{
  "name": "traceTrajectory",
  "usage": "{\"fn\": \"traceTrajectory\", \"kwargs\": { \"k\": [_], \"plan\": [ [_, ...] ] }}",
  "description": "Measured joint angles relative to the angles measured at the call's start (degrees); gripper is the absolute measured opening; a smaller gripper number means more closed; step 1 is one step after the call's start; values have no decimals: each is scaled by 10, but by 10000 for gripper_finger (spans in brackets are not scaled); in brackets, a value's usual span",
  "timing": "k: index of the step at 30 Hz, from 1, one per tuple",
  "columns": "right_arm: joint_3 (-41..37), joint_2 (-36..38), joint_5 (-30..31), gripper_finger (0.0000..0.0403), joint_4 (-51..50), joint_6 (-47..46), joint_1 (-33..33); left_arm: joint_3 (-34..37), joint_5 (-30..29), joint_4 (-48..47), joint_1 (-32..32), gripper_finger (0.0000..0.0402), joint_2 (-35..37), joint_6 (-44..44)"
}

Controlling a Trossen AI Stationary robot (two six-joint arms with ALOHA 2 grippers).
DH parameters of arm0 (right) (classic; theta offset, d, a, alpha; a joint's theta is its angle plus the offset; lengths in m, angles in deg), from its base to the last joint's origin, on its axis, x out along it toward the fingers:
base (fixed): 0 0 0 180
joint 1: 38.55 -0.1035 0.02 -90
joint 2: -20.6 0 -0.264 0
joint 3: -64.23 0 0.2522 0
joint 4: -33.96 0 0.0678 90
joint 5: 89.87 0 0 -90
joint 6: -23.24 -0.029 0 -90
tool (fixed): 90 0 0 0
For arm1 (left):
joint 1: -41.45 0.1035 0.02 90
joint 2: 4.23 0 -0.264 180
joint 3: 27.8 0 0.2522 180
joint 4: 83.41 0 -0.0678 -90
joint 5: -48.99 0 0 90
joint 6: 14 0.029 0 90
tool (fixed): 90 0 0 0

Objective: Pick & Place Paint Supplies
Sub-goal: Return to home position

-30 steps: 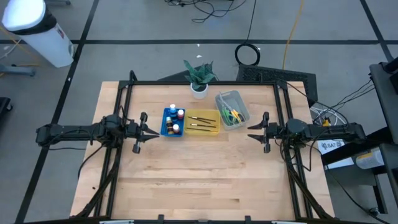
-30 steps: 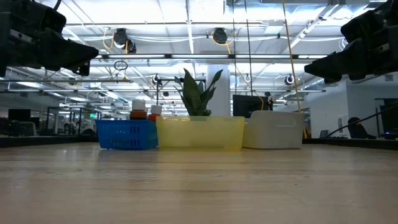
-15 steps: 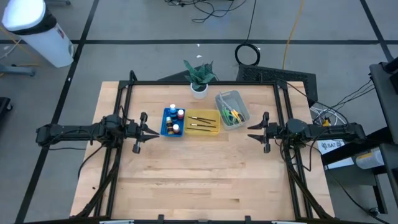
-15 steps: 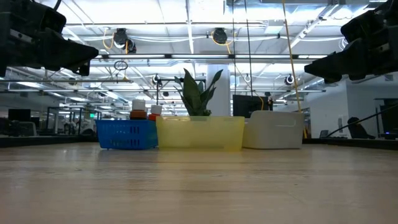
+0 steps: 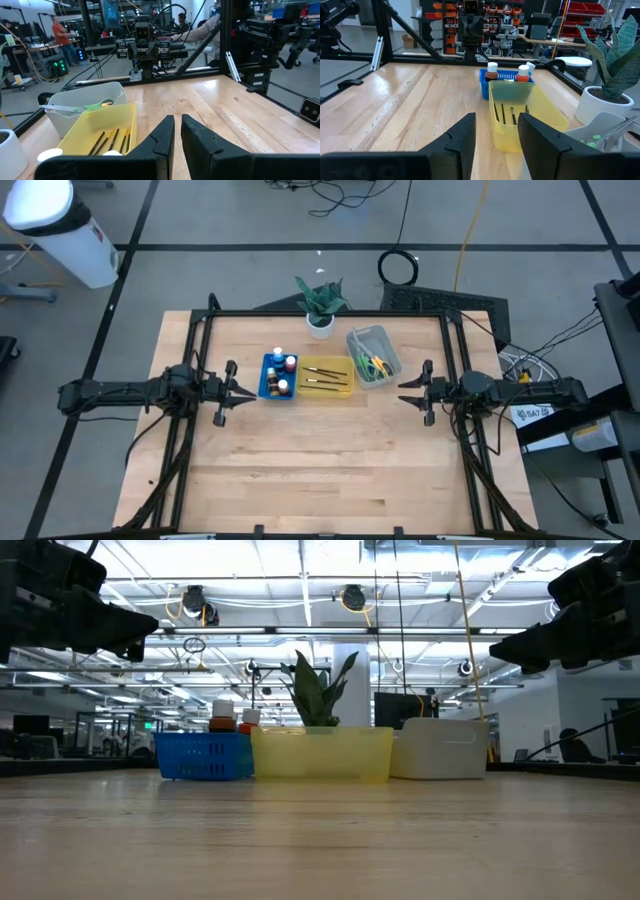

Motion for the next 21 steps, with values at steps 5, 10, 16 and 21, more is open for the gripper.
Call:
{"fn": "traceTrajectory", "kwargs": {
  "k": [5, 10, 16, 21],
  "plan": [
    [0, 0, 0, 137, 0, 0, 0, 0, 0, 0, 0, 47, 0, 0],
    [0, 0, 0, 135, 0, 0, 0, 0, 0, 0, 0, 47, 0, 0],
    [0, 0, 0, 135, 0, 0, 0, 0, 0, 0, 0, 47, 0, 0],
    [0, 0, 0, 133, 0, 0, 0, 0, 0, 0, 0, 47, 0, 0]
  ]
}}
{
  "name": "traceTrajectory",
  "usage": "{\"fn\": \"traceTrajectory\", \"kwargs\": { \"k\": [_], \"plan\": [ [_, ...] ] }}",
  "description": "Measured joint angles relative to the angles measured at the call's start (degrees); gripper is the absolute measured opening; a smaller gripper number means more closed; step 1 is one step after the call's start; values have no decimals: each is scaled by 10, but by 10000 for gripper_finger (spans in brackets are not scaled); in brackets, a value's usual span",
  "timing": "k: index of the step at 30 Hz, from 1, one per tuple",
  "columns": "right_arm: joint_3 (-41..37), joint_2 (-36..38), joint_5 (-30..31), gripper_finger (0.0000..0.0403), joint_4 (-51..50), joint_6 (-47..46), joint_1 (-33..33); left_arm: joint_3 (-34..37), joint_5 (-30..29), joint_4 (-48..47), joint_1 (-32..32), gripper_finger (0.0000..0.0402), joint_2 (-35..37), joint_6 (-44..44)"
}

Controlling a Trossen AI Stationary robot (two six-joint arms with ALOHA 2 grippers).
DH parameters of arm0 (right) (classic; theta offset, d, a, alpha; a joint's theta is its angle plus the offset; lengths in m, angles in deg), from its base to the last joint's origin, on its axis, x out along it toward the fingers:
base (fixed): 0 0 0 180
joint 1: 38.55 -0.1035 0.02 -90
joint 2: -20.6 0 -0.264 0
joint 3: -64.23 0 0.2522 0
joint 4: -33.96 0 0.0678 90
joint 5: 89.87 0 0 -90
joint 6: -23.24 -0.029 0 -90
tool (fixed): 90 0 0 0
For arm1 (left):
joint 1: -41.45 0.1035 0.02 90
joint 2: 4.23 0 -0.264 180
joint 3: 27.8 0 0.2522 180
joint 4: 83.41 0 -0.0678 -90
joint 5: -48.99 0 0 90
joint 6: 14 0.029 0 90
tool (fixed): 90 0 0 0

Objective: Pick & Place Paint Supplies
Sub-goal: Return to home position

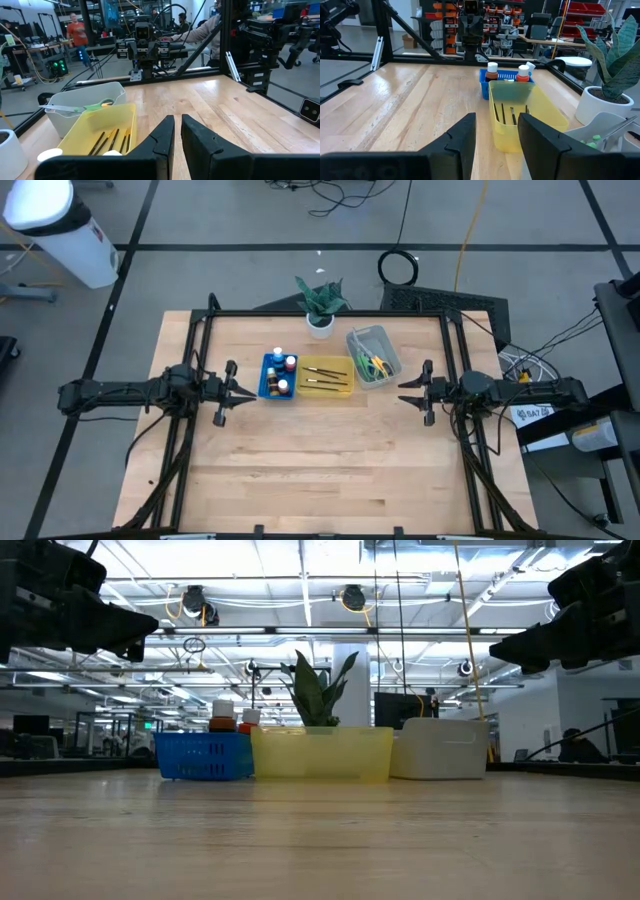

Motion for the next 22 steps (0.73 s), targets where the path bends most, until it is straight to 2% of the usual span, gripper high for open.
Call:
{"fn": "traceTrajectory", "kwargs": {
  "k": [22],
  "plan": [
    [0, 0, 0, 135, 0, 0, 0, 0, 0, 0, 0, 47, 0, -1]
  ]
}}
